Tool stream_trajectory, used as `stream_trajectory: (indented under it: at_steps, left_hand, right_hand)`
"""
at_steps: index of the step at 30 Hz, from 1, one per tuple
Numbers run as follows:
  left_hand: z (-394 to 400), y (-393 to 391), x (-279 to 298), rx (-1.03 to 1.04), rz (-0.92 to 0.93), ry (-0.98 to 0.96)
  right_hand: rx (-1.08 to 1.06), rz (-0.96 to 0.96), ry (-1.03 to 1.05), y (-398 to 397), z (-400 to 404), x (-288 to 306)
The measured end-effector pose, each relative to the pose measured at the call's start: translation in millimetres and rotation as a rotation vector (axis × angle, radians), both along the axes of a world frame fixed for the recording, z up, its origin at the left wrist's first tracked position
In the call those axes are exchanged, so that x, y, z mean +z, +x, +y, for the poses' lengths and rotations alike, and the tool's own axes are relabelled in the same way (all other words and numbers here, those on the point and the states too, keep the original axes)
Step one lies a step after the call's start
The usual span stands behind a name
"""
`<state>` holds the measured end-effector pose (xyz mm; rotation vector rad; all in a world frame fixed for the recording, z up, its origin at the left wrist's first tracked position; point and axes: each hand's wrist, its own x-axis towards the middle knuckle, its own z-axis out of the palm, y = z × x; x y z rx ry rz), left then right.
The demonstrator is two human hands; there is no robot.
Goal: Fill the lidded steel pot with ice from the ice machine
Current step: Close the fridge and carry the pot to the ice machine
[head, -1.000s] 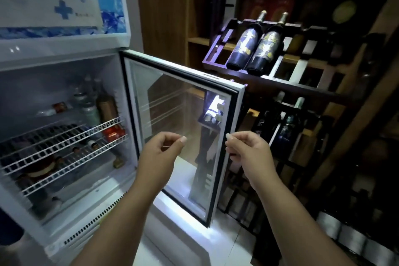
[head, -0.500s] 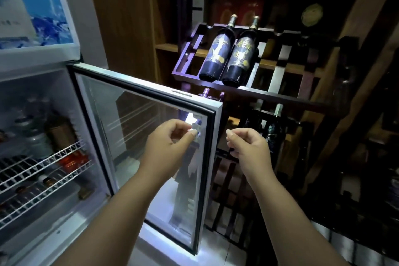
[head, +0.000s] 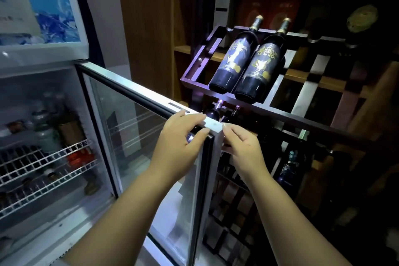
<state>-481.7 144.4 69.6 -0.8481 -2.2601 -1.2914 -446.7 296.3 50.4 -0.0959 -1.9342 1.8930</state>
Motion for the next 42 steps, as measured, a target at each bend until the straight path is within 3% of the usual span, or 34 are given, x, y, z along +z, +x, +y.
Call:
stream_trajectory:
  at_steps: [17, 25, 31, 36, 42]
  left_hand:
    - [-73.8, 59.5, -14.8, 0.130, -0.014, 0.043]
    - [-149.2, 101.6, -9.9, 0.269, -0.035, 0.012]
    - [-210.9, 126.8, -6.5, 0.405, -0.054, 0.027]
    - [-257.6, 136.2, -3.8, 0.526, -0.066, 0.035]
    - [-310.0, 134.8, -6.3, 0.672, -0.061, 0.016]
  right_hand:
    - [0.363, 0.151, -0.067, 35.1, -55.8, -8.5]
    - [0.480, 0.170, 0.080, 53.2, -131.4, -15.9]
    - [0.508, 0.257, 0.287, 59.1, -201.6, -15.4]
    - [0.477, 0.372, 0.670, 50.3, -251.2, -14.3]
    - [0.424, 0.464, 0.833, 27.4, -310.3, -8.0]
